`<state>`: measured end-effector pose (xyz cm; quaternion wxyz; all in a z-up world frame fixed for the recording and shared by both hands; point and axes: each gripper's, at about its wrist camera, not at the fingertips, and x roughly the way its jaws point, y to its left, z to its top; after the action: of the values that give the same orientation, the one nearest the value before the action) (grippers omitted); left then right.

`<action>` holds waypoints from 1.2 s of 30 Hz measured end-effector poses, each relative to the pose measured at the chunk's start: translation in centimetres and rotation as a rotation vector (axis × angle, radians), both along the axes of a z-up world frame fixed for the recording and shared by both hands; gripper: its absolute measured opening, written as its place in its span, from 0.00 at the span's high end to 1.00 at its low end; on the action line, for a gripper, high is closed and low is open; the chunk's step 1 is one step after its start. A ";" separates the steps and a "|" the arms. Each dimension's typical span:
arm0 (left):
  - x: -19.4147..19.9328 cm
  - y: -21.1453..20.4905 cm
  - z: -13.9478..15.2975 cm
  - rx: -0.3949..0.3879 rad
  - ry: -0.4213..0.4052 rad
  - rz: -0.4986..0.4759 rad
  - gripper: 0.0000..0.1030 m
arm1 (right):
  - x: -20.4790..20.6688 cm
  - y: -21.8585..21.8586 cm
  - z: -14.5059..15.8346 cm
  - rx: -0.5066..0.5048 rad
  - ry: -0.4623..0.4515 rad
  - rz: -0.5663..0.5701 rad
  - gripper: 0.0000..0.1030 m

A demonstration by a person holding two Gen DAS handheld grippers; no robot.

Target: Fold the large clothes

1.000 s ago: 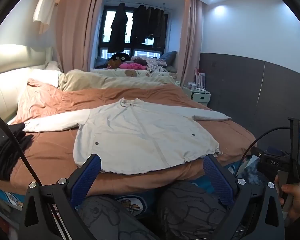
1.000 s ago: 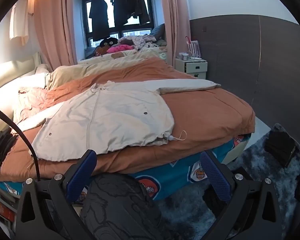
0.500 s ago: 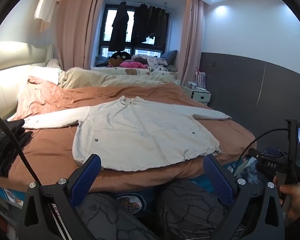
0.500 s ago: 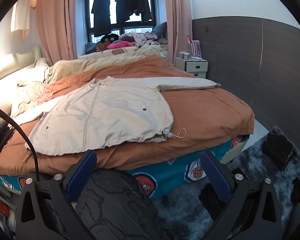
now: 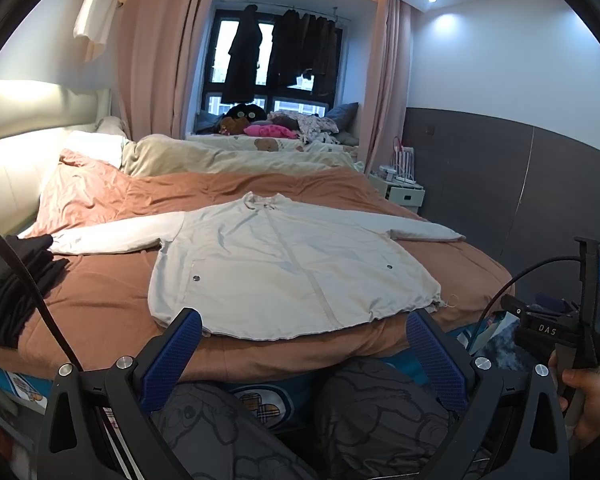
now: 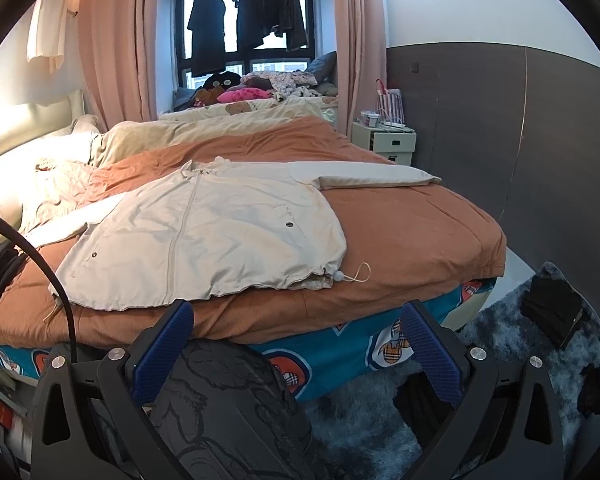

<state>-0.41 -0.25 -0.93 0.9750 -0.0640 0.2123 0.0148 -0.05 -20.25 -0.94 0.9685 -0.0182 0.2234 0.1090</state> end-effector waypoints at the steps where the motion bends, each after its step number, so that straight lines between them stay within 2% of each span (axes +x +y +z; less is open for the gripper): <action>1: 0.0 0.0 0.0 -0.001 0.000 0.000 0.01 | -0.1 0.0 0.0 -0.001 -0.002 0.000 0.00; 24: 0.0 0.3 -0.3 -0.012 -0.003 -0.007 0.01 | -0.8 -0.1 0.1 -0.031 -0.042 0.020 0.00; 36: -0.3 0.3 -0.8 -0.007 0.003 0.002 0.01 | -0.7 -0.1 -0.1 -0.014 -0.056 0.030 0.00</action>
<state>-0.68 0.05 -1.76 0.9744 -0.0675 0.2138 0.0154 -0.78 -20.31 -1.04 0.9724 -0.0316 0.1966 0.1214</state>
